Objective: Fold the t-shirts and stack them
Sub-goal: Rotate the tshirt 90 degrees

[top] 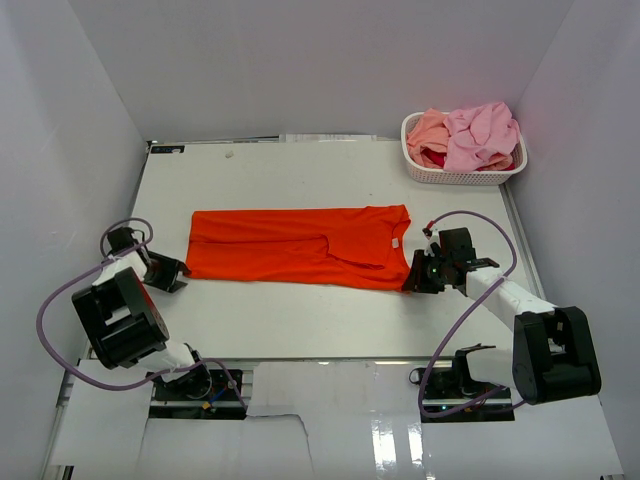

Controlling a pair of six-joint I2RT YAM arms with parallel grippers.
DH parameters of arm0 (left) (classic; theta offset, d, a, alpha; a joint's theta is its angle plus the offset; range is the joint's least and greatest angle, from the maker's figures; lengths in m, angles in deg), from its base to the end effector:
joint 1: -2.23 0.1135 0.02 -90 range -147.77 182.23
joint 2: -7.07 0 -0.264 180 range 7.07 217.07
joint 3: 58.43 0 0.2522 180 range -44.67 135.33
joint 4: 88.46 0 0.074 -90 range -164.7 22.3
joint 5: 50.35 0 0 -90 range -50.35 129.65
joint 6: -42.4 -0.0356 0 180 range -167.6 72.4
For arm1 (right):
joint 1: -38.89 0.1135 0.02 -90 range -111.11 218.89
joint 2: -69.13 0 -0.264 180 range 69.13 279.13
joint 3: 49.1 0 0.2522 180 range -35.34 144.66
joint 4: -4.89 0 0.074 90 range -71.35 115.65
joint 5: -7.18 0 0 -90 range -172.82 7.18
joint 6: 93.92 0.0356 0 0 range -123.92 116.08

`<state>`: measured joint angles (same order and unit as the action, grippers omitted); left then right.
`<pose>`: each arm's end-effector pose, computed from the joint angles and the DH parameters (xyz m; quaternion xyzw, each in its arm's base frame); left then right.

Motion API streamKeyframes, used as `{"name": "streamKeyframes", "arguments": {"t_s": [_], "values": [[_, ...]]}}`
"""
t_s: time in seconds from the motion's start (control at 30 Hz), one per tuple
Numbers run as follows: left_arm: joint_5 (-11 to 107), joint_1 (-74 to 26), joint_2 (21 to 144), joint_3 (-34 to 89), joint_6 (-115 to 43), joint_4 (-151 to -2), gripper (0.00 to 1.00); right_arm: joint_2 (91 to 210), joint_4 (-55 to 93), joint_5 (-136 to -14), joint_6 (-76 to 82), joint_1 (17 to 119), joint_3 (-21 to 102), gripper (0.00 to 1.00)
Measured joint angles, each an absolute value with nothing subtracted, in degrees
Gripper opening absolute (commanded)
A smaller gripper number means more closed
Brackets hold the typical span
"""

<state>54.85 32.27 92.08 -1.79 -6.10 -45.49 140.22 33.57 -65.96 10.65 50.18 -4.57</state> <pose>0.2242 0.1189 0.1540 -0.5543 0.8061 -0.1459 0.1469 0.2153 0.0535 0.1617 -0.0168 0.9449 0.2025 0.2567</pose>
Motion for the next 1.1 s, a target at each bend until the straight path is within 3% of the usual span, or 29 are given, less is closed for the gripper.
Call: {"name": "streamKeyframes", "arguments": {"t_s": [0.5, 0.63, 0.77, 0.9, 1.1], "values": [[52.60, 30.52, 92.87, -1.99, -4.38, -49.10, 0.42, 140.22, 33.57, -65.87, 10.65, 50.18, -4.57, 0.28], [52.60, 30.26, 92.94, -2.60, -3.72, -50.76, 0.35, 140.22, 33.57, -65.76, 10.65, 50.18, -4.57, 0.27], [52.52, 29.89, 93.22, -3.06, -3.20, -51.96, 0.21, 140.22, 33.59, -65.76, 10.62, 50.18, -4.57, 0.26], [52.56, 29.74, 93.39, -3.37, -2.96, -52.77, 0.21, 140.22, 33.64, -65.76, 10.49, 50.18, -4.57, 0.12], [52.54, 29.74, 92.98, -3.78, -2.72, -53.16, 0.17, 140.22, 34.31, -65.82, 10.49, 50.22, -4.25, 0.08]]}}
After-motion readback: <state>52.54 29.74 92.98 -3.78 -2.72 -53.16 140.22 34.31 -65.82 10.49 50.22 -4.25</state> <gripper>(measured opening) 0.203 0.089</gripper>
